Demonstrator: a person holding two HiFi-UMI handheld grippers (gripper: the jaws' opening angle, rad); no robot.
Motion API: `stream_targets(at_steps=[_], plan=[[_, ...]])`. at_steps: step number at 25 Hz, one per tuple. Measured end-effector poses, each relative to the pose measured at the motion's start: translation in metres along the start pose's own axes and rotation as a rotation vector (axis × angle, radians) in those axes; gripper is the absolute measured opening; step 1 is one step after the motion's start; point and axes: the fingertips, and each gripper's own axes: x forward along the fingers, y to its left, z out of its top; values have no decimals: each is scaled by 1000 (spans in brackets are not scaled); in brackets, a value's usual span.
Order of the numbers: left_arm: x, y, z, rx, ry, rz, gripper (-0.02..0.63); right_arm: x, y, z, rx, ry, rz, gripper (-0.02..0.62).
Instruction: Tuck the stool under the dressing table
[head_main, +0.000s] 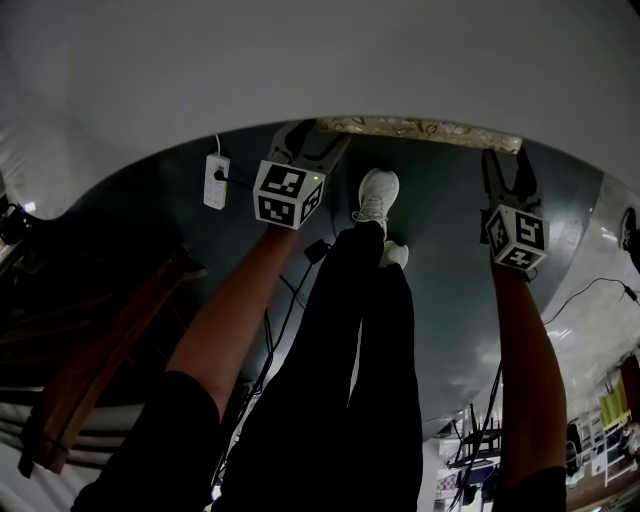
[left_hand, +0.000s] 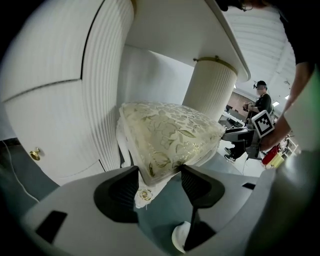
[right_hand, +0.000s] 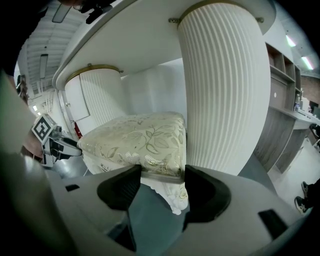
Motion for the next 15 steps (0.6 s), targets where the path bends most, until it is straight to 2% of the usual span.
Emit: stream_targets(at_steps=[7,11,15], plan=[[-7,1,-1,-20,-56,58,268,-1,1,1,7,17,26,265],[-18,-6,-2,-112,-92,90,262,-11,2,0,72,31,-15,266],[-46,-17,13,-97,-136,90,250,-30,19,17,82,-9,9,266]])
